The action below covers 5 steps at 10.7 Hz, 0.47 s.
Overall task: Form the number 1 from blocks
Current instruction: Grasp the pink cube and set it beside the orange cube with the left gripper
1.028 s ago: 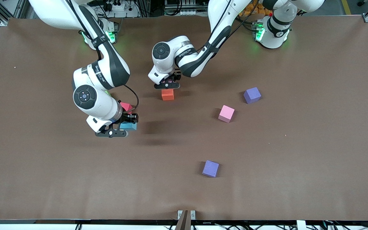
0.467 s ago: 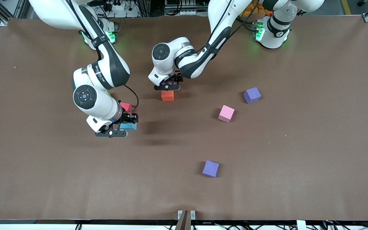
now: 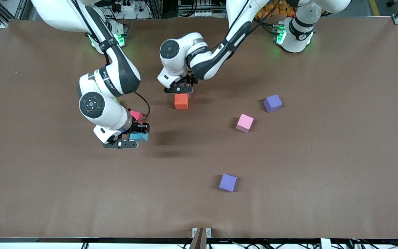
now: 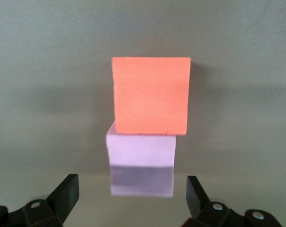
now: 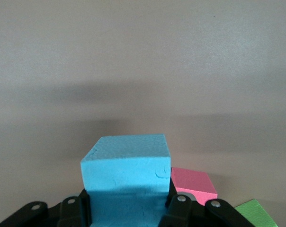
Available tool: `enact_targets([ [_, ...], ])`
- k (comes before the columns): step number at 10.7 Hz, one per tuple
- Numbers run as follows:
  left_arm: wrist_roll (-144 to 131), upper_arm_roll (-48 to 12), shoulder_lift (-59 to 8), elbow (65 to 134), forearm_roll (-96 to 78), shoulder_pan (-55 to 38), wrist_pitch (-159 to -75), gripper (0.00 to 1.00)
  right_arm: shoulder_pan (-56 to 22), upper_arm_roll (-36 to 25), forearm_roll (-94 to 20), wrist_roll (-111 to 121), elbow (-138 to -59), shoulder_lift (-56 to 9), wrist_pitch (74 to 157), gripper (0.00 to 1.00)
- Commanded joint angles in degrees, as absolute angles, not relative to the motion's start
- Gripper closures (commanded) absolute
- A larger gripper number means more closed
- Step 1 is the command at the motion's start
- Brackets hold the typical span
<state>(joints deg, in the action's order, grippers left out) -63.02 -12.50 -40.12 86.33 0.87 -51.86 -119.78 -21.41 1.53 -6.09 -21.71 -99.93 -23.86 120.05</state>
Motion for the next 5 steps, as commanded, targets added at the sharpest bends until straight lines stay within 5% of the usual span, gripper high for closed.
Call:
enact_targets([
  [1,-62.93,-12.04,-35.52,87.54,1.93,-50.55,-116.03,0.00,-21.27,1.93,-5.54,-22.06,-100.20,-23.38,120.15,1.00],
  [5,-56.64,-12.04,-31.21,87.80,2.29,-39.06,-110.41,0.00,-21.53,2.02,-5.62,-22.50,-100.11,-23.38,120.15,1.00],
])
